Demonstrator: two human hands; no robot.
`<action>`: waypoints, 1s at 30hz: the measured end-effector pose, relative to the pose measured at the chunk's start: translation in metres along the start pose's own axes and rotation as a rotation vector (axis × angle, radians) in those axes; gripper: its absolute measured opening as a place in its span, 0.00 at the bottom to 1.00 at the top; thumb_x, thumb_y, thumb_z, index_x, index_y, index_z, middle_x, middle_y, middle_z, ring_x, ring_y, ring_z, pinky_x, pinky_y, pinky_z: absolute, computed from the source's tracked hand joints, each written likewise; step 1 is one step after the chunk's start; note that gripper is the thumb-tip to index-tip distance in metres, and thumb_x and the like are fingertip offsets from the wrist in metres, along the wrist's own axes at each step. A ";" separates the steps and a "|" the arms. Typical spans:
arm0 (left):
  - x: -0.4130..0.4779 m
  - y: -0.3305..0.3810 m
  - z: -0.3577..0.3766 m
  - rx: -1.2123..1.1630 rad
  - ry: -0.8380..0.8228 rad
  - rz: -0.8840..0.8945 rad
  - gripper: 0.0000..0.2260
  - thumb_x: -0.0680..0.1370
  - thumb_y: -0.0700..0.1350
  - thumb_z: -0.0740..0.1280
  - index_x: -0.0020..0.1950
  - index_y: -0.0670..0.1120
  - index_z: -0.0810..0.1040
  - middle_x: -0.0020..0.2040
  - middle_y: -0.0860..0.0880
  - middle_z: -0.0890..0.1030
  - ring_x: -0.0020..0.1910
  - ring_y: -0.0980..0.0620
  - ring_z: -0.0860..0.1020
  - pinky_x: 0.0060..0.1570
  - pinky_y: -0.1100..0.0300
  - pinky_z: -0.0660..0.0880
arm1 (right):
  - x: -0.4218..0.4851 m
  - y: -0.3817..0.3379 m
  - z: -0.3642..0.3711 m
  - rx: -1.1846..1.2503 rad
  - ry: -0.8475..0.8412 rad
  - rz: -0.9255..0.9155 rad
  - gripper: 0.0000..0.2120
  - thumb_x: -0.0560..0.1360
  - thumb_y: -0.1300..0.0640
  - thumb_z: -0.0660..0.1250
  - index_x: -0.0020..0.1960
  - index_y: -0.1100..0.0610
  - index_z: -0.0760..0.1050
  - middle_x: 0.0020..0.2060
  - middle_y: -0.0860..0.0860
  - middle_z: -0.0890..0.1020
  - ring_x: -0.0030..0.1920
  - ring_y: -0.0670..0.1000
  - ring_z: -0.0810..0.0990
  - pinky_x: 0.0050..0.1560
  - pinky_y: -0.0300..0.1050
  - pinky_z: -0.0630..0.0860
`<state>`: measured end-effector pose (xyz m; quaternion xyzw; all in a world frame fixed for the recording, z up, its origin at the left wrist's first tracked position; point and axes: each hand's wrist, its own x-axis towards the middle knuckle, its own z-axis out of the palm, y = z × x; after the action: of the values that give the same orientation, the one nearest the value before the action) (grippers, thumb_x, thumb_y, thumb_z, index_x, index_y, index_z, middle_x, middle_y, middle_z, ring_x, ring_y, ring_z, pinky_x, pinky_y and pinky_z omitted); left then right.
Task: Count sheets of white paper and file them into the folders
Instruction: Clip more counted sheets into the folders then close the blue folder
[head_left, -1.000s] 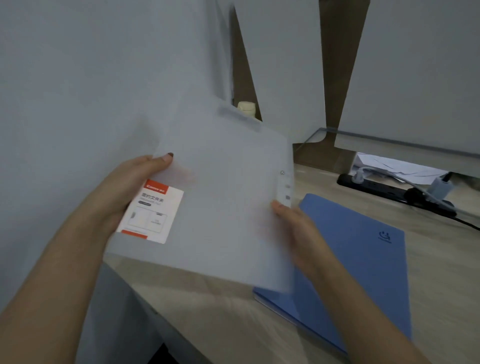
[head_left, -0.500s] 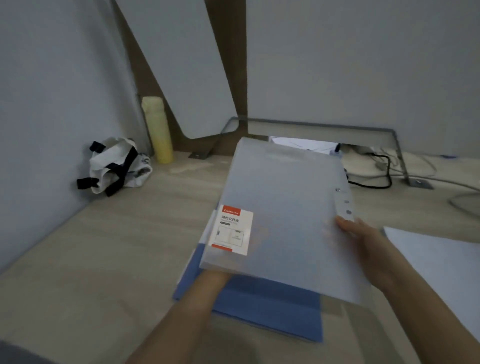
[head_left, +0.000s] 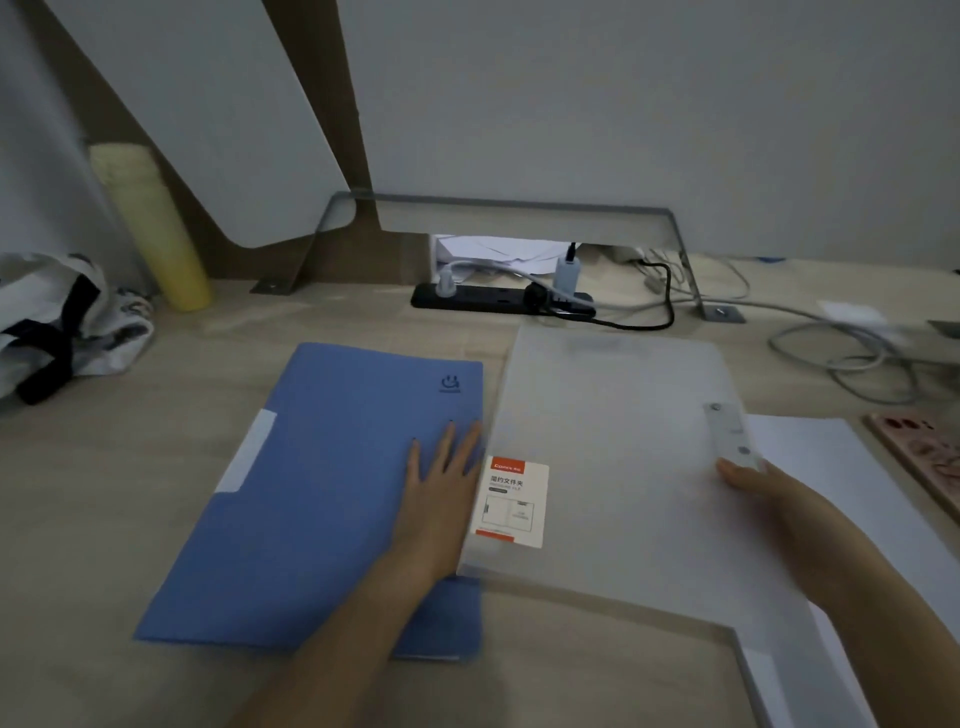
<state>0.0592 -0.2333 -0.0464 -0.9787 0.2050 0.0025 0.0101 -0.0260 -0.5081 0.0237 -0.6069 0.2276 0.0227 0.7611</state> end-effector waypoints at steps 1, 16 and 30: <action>-0.001 -0.003 -0.003 -0.087 -0.071 0.004 0.30 0.76 0.60 0.41 0.77 0.52 0.47 0.78 0.49 0.42 0.77 0.45 0.42 0.73 0.41 0.42 | 0.000 0.001 0.000 -0.024 0.003 0.002 0.06 0.75 0.60 0.61 0.49 0.59 0.76 0.31 0.54 0.84 0.31 0.54 0.83 0.33 0.46 0.81; -0.037 -0.059 -0.023 -0.527 0.003 -0.118 0.26 0.78 0.58 0.49 0.76 0.53 0.56 0.78 0.56 0.48 0.72 0.64 0.41 0.73 0.59 0.38 | -0.001 0.038 0.041 -0.340 0.121 0.005 0.13 0.75 0.59 0.64 0.59 0.60 0.73 0.51 0.58 0.81 0.51 0.60 0.80 0.56 0.57 0.76; -0.046 -0.026 -0.068 -1.026 -0.208 -0.254 0.22 0.80 0.53 0.58 0.73 0.55 0.61 0.76 0.56 0.58 0.75 0.55 0.58 0.71 0.56 0.56 | -0.037 -0.012 0.057 -0.018 -0.110 -0.132 0.14 0.74 0.50 0.62 0.51 0.55 0.81 0.46 0.53 0.86 0.43 0.49 0.85 0.39 0.43 0.79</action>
<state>0.0278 -0.1920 0.0222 -0.8696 0.0553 0.1981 -0.4489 -0.0375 -0.4487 0.0576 -0.6251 0.1448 0.0077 0.7669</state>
